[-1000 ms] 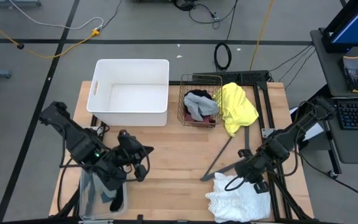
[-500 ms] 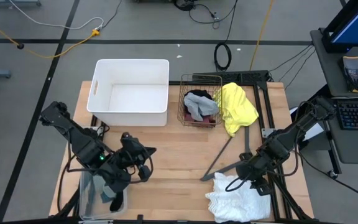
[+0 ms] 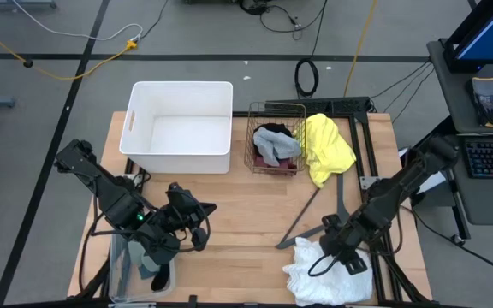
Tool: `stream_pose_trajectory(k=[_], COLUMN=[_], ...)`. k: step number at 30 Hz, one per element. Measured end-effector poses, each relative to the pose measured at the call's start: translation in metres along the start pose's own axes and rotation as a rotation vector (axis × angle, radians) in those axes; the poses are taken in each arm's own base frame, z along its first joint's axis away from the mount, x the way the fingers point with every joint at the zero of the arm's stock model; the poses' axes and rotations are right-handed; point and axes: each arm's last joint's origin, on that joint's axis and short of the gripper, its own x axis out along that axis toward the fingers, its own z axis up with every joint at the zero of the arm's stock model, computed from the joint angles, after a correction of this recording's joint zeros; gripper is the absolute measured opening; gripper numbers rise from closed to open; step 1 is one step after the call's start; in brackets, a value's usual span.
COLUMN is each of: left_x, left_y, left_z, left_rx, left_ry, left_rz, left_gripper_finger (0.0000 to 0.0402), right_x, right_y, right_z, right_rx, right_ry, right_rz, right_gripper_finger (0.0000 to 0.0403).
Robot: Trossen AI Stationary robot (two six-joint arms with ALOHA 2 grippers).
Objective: Pick & Place Cloths
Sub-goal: Put the white cloth into the white bin
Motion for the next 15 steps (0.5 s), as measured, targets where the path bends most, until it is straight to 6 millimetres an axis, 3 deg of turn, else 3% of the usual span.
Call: stream_pose_trajectory(k=[5, 9, 15], left_x=[0.0, 0.001, 0.005], left_y=[0.0, 0.001, 0.003], left_z=[0.0, 0.001, 0.003], left_rx=[0.004, 0.002, 0.0], left_ry=[0.0, -0.001, -0.004], left_rz=[0.0, 0.005, 0.018], left_gripper_finger=[0.0003, 0.0012, 0.0027], right_x=[0.042, 0.072, 0.086], right_y=[-0.008, -0.017, -0.023], right_z=[-0.007, -0.016, -0.024], right_rx=[-0.027, -0.028, -0.008], right_ry=[0.016, 0.015, -0.029], right_rz=[-0.042, -0.048, 0.005], right_gripper_finger=[0.0212, 0.0212, 0.0201])
